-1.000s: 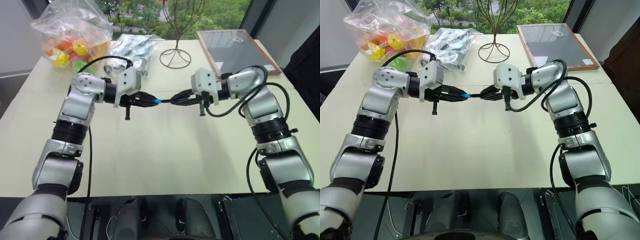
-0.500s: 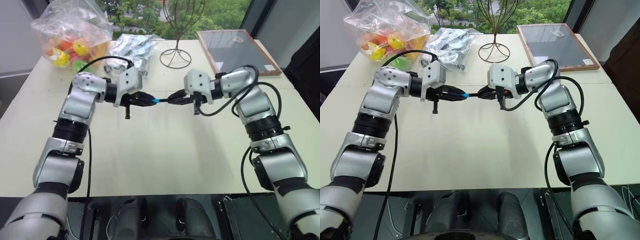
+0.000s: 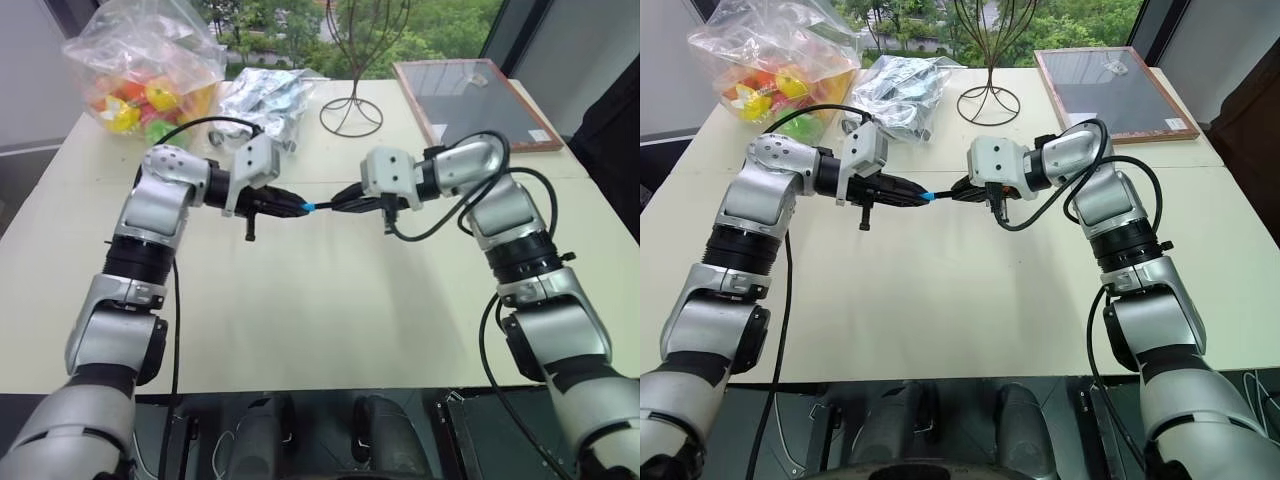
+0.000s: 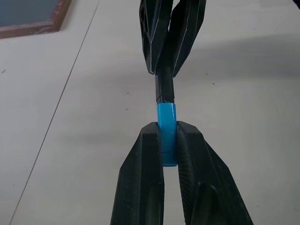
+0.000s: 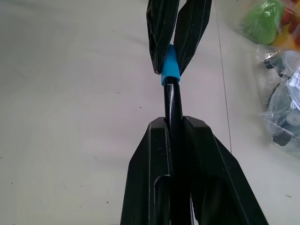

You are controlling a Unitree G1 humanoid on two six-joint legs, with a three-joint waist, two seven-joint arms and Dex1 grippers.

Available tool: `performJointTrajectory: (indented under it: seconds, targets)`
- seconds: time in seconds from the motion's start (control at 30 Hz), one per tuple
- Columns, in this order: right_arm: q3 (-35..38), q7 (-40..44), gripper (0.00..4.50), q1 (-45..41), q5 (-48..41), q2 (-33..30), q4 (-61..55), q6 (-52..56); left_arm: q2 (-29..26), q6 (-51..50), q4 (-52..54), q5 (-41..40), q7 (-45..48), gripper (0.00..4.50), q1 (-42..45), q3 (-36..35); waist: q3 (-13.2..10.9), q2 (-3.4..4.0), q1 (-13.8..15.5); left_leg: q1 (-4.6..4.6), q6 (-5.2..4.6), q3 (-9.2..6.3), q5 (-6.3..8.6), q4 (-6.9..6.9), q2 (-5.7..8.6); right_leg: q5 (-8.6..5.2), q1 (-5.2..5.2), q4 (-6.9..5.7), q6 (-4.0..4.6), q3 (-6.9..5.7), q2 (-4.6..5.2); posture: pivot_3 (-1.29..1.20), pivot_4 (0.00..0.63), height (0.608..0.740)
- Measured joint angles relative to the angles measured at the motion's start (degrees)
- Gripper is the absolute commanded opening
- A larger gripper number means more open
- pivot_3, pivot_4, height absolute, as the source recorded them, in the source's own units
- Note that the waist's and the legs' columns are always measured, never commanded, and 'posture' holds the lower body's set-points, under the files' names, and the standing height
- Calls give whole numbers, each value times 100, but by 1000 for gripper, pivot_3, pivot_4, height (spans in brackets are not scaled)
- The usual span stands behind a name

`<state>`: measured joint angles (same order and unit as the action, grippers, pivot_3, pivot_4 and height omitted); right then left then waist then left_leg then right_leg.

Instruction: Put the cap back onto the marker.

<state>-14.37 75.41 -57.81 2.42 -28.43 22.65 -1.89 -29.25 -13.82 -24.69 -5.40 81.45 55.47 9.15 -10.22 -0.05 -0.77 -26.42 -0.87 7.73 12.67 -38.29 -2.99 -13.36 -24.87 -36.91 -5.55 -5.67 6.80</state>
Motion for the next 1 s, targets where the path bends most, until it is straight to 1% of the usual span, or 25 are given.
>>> performJointTrajectory:
  seconds: [0.2, 0.47, 0.73, 1.0]
  targets:
    - [-134, -1, 0, -116, 311, 40, 1, -223, -15, -309, 44, 30, 23, 39, 0, 22, 0, 0, -4, 0, 0, 0, 0, 0, 0, -1, -1, -1, -1, 0, 0, 0, 150, 740]
    - [-214, -2, 0, -193, 539, 179, 66, -170, -92, -674, 230, 189, 49, 39, 0, 82, 0, 0, 0, 0, 0, 0, 0, 0, 0, -1, -1, -2, -1, 1, 0, 0, 150, 740]
    - [69, -3, 0, -192, 472, 460, 68, 984, -41, -23, 234, 495, -247, 39, -1, 86, 0, 0, 0, 0, 1, 0, 0, 0, 0, -1, -1, -4, -1, 1, 0, 0, 150, 740]
    - [140, 14, 0, -192, 472, 488, 60, 1112, -35, 162, 231, 527, -295, 39, -11, 78, 0, 0, -4, 0, 1, 0, 0, 0, 0, -2, -1, -4, -1, 1, 0, 0, 150, 740]
